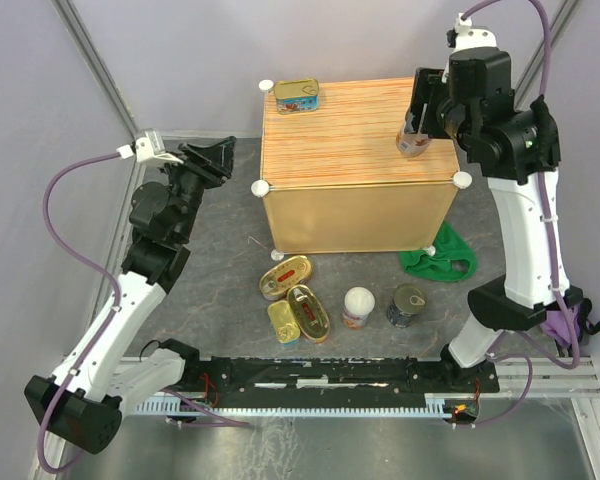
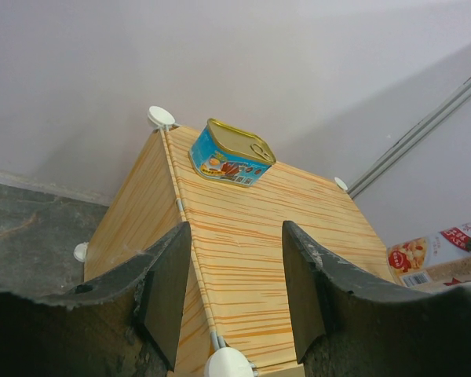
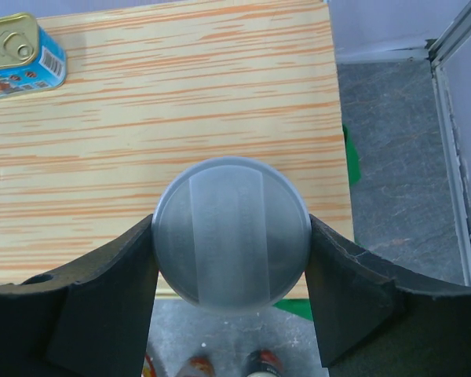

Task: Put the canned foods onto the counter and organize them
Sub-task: Place the canned food on the counter.

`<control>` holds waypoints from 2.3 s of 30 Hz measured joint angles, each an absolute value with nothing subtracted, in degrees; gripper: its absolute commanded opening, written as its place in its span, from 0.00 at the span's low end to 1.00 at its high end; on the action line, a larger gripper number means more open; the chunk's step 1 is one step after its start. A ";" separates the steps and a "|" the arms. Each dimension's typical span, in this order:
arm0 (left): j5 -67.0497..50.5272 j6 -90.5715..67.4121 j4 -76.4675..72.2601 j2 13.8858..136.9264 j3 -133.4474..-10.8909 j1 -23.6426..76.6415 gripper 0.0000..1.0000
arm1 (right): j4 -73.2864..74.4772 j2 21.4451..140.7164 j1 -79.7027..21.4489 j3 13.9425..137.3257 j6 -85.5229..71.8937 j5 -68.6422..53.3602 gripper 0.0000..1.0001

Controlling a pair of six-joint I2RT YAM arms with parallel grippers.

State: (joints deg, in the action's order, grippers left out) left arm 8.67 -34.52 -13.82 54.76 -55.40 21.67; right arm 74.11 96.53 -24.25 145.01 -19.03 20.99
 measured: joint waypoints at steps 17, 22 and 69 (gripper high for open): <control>8.36 -32.03 -13.89 57.78 -57.47 21.67 0.57 | 68.51 104.92 -23.94 150.76 -14.50 26.22 0.01; 8.34 -31.46 -13.96 58.26 -57.87 21.67 0.57 | 66.26 106.39 -22.65 150.76 -14.22 26.24 0.01; 8.91 -30.28 -17.74 64.62 -58.57 21.67 0.57 | 51.77 117.19 -14.61 153.84 -14.46 21.45 0.10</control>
